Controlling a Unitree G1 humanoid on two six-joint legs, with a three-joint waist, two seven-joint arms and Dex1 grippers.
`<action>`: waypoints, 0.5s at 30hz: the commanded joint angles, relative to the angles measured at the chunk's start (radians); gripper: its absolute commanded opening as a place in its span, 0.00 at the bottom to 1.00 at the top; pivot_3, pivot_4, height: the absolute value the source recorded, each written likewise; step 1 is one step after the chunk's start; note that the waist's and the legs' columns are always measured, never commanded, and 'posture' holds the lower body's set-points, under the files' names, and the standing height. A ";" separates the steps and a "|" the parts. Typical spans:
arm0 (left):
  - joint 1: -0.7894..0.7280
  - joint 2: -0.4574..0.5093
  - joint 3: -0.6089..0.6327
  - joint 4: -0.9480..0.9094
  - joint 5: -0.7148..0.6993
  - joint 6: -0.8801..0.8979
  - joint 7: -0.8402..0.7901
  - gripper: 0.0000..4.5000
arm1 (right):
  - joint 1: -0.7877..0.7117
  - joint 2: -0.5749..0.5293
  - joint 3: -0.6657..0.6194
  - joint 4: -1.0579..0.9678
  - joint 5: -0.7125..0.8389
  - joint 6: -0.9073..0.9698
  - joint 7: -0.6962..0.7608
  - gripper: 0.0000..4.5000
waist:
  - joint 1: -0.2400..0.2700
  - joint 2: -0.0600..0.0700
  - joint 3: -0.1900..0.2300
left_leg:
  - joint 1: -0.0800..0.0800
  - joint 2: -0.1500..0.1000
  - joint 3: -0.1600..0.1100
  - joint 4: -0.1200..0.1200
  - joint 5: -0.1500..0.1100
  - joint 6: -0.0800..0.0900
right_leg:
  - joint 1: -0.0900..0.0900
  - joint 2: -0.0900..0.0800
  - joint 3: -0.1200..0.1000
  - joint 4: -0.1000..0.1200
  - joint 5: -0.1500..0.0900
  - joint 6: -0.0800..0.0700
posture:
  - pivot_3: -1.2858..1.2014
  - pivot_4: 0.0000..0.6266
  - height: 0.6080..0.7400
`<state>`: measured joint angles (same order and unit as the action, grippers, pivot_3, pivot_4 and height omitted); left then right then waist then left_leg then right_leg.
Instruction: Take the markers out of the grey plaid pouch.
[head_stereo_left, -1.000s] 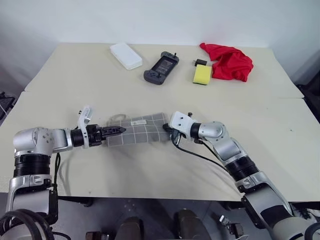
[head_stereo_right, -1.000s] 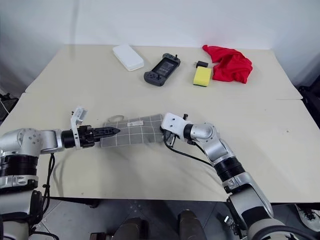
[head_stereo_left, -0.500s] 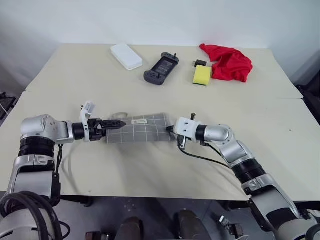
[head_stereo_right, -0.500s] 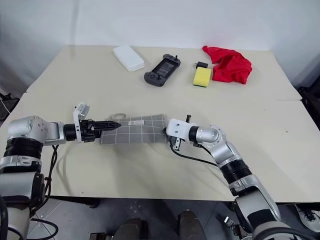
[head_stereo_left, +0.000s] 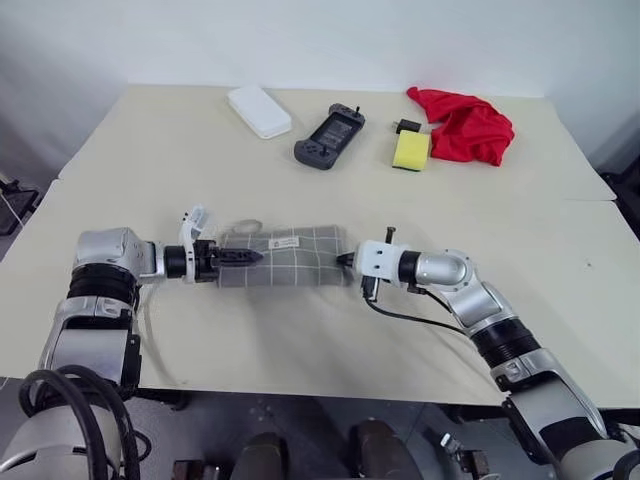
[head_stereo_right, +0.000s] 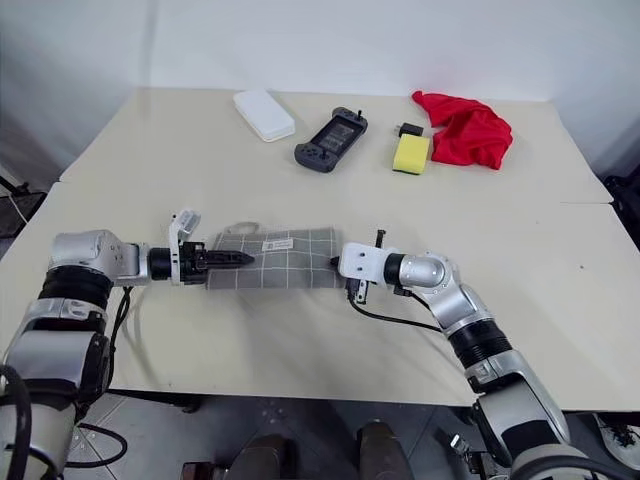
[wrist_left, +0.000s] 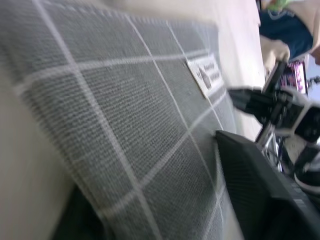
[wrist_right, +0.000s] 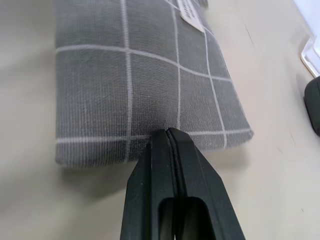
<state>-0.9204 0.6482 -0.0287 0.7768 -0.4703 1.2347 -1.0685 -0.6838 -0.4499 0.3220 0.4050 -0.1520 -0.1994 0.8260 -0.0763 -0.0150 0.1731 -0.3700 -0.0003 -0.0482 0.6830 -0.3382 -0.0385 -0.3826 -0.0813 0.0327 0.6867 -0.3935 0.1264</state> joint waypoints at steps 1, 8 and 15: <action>0.055 -0.015 0.013 -0.191 -0.062 0.099 0.003 0.35 | 0.003 0.027 -0.058 -0.123 0.102 0.122 0.033 0.00 | 0.001 0.000 0.000 | 0.000 0.000 -0.001 0.000 0.000 0.000 | 0.000 0.000 0.000 -0.001 0.000 0.000 | 0.52 0.24 1.00; 0.152 -0.125 0.162 -0.404 -0.114 0.213 0.180 0.35 | 0.013 0.145 -0.011 -0.354 0.166 0.370 0.041 0.00 | -0.001 0.001 0.001 | -0.001 0.001 -0.004 -0.001 0.000 -0.001 | 0.000 0.001 0.000 -0.002 0.000 0.000 | 0.52 0.24 1.00; 0.201 -0.173 0.263 -0.459 -0.122 0.238 0.302 0.35 | 0.107 0.111 0.071 -0.359 0.083 0.349 0.038 0.00 | 0.014 0.001 0.001 | -0.001 -0.001 -0.004 -0.002 0.000 -0.001 | -0.001 0.000 0.000 -0.003 0.000 0.000 | 0.52 0.24 1.00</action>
<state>-0.7250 0.4709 0.1981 0.3604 -0.5661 1.4644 -0.7790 -0.5836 -0.3165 0.3915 0.0803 -0.0528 0.1661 0.8578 -0.0626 -0.0143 0.1739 -0.3712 -0.0017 -0.0519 0.6815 -0.3379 -0.0392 -0.3837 -0.0814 0.0331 0.6840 -0.3933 0.1268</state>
